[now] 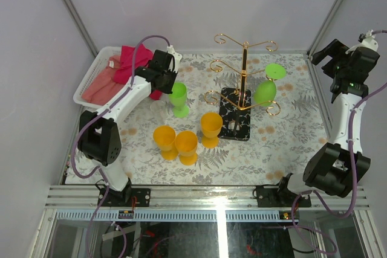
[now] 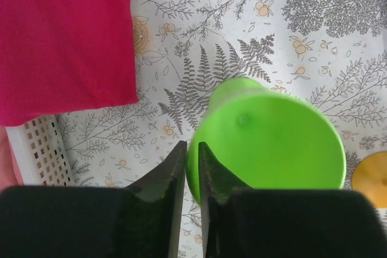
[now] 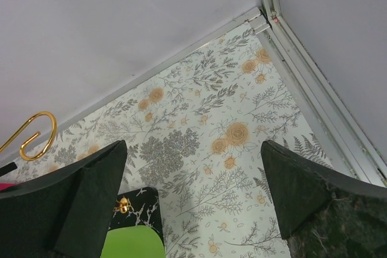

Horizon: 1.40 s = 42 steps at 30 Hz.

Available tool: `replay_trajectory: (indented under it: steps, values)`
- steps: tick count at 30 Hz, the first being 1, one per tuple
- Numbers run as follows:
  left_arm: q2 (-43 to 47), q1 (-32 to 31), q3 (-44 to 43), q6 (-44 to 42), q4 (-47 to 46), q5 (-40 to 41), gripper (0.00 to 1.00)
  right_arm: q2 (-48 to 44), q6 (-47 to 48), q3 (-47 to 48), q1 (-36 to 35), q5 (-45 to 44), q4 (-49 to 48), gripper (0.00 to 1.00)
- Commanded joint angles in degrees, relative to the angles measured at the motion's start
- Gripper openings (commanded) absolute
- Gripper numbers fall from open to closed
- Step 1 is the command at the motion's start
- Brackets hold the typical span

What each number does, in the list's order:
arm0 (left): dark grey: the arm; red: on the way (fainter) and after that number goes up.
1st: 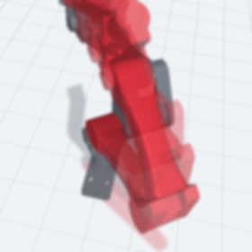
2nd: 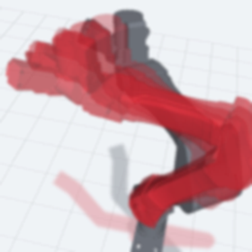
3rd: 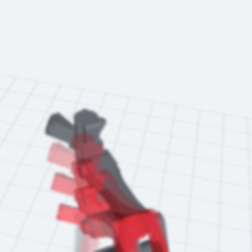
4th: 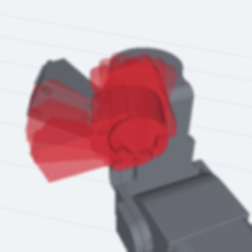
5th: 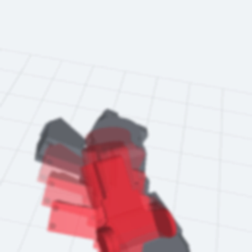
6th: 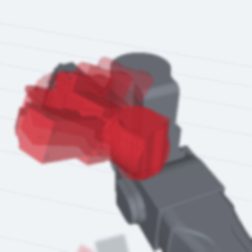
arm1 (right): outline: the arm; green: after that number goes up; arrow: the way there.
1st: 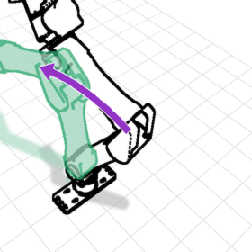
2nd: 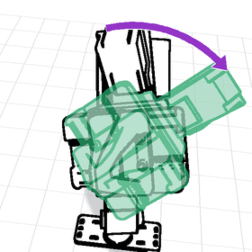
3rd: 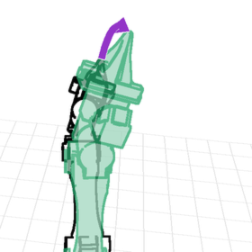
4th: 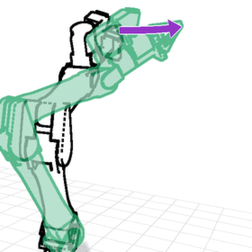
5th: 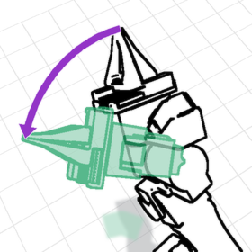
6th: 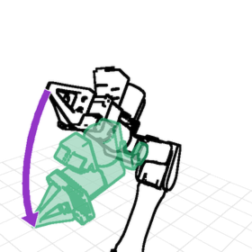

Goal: Place the wine glass upside down on the wine glass rack
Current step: Pick up the wine glass at the center of the board, then turn the wine glass upside down at the wine rack.

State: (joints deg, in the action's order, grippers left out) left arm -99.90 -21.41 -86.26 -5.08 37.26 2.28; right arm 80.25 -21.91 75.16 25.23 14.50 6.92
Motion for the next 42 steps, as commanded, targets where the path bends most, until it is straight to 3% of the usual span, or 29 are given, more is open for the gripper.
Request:
replay_trajectory:
  steps: [1,2,13,18,23,29,35,42]
  values:
    - [0.3,0.8,-0.5,0.3,-2.0,-2.0,0.04,-1.7,-1.6,1.5,-0.1,0.9,-4.3,0.99]
    - [0.5,0.9,-0.8,0.4,-2.0,-1.9,0.00,-1.7,-2.2,1.4,-0.2,0.6,-4.7,0.99]
    - [4.7,3.2,-5.3,-1.3,-6.7,0.9,0.00,-0.5,-15.5,-1.0,2.7,1.3,-7.3,0.99]
    - [8.3,4.9,-6.6,-2.3,-13.2,3.2,0.00,-1.9,-10.8,-2.2,3.6,7.2,-10.9,0.99]
    - [14.3,5.4,-1.9,-4.1,-29.5,3.0,0.00,-1.9,-10.1,0.1,3.6,12.7,-12.0,0.99]
    - [16.9,5.4,-1.2,-7.1,-46.4,-2.1,0.00,-1.0,-20.4,-1.1,2.3,21.4,-24.3,0.99]
    - [15.6,5.1,0.3,-5.0,-64.2,-8.3,0.00,2.1,-16.5,9.0,-8.7,19.5,-18.3,1.00]
    - [11.2,0.5,6.5,-9.6,-85.4,-1.6,0.00,4.0,-32.9,10.2,-16.0,15.9,-27.4,1.00]
